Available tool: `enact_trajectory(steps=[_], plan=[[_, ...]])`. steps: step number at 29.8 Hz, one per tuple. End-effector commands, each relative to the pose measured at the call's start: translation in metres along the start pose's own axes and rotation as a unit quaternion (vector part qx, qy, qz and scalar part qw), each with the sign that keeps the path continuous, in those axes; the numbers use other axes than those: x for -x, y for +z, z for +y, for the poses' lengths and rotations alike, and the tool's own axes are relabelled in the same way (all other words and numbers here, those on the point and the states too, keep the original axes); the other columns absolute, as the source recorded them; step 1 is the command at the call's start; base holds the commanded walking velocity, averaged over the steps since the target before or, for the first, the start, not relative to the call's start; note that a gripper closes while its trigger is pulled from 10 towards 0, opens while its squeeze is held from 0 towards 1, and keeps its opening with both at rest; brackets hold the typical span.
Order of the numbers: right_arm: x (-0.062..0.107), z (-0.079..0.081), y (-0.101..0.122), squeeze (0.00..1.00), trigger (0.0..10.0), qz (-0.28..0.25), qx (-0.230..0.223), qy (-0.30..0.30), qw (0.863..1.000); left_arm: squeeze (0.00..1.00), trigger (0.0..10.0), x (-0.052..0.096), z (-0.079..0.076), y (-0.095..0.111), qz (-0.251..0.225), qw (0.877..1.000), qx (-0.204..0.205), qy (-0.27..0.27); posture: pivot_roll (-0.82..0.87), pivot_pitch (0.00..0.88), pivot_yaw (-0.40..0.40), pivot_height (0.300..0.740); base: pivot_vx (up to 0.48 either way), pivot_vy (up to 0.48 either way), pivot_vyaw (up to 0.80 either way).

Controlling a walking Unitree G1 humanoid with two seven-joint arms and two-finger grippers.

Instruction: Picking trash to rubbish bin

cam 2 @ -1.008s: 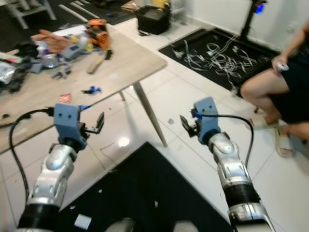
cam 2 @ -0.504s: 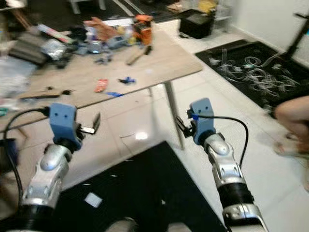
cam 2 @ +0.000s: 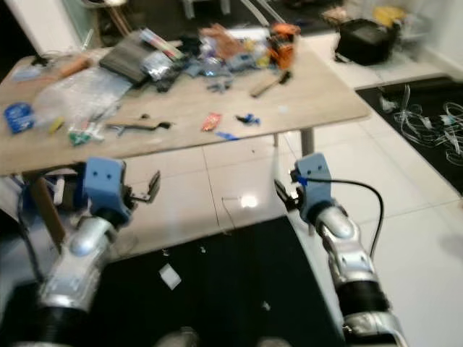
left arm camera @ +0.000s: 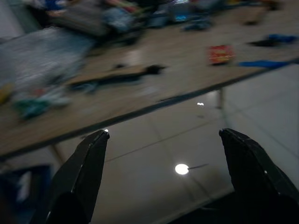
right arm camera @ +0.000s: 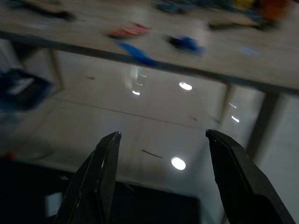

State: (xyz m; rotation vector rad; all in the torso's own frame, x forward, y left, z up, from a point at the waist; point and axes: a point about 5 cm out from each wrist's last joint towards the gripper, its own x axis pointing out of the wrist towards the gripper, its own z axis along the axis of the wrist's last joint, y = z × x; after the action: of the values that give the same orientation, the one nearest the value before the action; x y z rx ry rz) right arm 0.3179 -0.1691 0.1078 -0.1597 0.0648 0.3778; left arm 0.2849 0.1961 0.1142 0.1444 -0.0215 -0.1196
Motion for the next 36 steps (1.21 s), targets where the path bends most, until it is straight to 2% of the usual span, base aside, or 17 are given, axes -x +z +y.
enact_trajectory(steps=[1, 11, 14, 25, 36], plan=[[0.0018, -0.0005, -0.0033, 0.0, 10.0, 0.007, -0.006, -0.001, 1.0, 0.0, 10.0, 0.0021, -0.0025, -0.0058, 0.015, 1.0, 0.0, -0.007, -0.13, 0.0, 0.01, 0.74, 0.0, 0.0, 0.76], [0.0019, -0.0014, -0.003, 0.0, 10.0, 0.007, -0.008, -0.003, 1.0, 0.0, 10.0, 0.0016, -0.003, -0.0064, 0.018, 1.0, 0.0, -0.007, -0.13, 0.0, 0.01, 0.74, 0.0, 0.0, 0.76], [0.0018, -0.0033, -0.0025, 0.0, 10.0, 0.003, -0.02, -0.008, 1.0, 0.0, 10.0, 0.0004, -0.0036, -0.008, 0.028, 1.0, -0.005, -0.011, -0.13, 0.0, 0.009, 0.74, 0.0, 0.0, 0.17], [0.0011, -0.0029, -0.0025, 0.0, 10.0, 0.006, -0.011, -0.005, 1.0, 0.0, 10.0, -0.0018, -0.004, -0.0088, 0.033, 0.999, -0.005, -0.012, -0.13, 0.0, 0.013, 0.74, 0.468, 0.0, 0.0], [0.0, -0.0013, -0.0012, 0.0, 10.0, 0.002, 0.001, 0.001, 1.0, 0.0, 10.0, -0.0031, -0.0045, -0.0082, 0.033, 0.999, -0.009, -0.013, -0.13, 0.0, 0.011, 0.74, 0.48, 0.0, 0.76]])
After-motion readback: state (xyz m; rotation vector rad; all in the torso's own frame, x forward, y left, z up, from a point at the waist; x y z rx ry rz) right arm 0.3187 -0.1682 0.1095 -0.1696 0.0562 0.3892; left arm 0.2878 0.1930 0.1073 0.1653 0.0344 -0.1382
